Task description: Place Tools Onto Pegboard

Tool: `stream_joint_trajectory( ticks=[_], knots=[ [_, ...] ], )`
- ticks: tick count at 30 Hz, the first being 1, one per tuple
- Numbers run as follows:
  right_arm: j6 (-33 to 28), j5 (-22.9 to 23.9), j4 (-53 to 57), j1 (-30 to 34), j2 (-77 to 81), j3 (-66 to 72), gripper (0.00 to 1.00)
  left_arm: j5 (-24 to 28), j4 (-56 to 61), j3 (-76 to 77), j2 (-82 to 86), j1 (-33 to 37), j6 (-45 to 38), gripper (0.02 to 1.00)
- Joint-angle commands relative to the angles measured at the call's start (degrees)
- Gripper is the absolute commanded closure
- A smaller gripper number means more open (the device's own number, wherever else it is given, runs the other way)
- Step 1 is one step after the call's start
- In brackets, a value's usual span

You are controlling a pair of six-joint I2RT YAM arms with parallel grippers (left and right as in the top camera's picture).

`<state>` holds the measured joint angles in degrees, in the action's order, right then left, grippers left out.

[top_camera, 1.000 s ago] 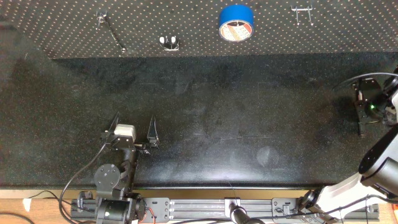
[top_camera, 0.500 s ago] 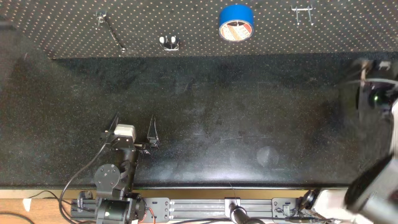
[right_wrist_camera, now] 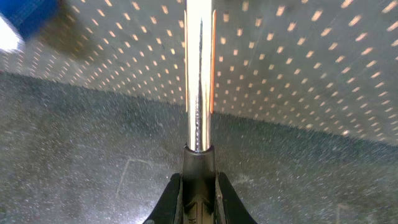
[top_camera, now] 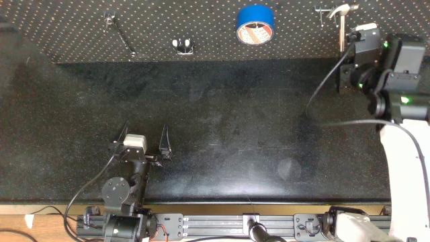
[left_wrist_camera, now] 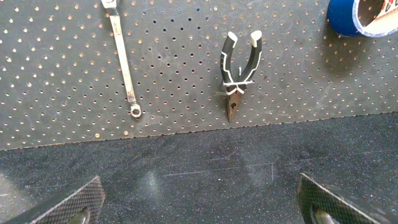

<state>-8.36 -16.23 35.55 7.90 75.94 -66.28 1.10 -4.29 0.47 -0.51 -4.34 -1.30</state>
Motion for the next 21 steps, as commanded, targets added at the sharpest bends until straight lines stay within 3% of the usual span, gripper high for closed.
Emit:
stream_joint_trajectory(
  ticks=[1, 12, 21],
  knots=[
    [0.5, 0.5, -0.6, -1.1, 3.4, -0.3, 0.925, -0.6, -0.4, -0.2, 0.3, -0.2, -0.5, 0.023],
    [0.6, 0.7, -4.6, 0.2, -1.5, -0.3, 0.925, -0.6, -0.4, -0.2, 0.3, -0.2, -0.5, 0.023],
    [0.6, 0.7, -4.2, -5.3, -2.6, -0.3, 0.925, -0.6, -0.4, -0.2, 0.3, -0.2, -0.5, 0.020]
  ],
)
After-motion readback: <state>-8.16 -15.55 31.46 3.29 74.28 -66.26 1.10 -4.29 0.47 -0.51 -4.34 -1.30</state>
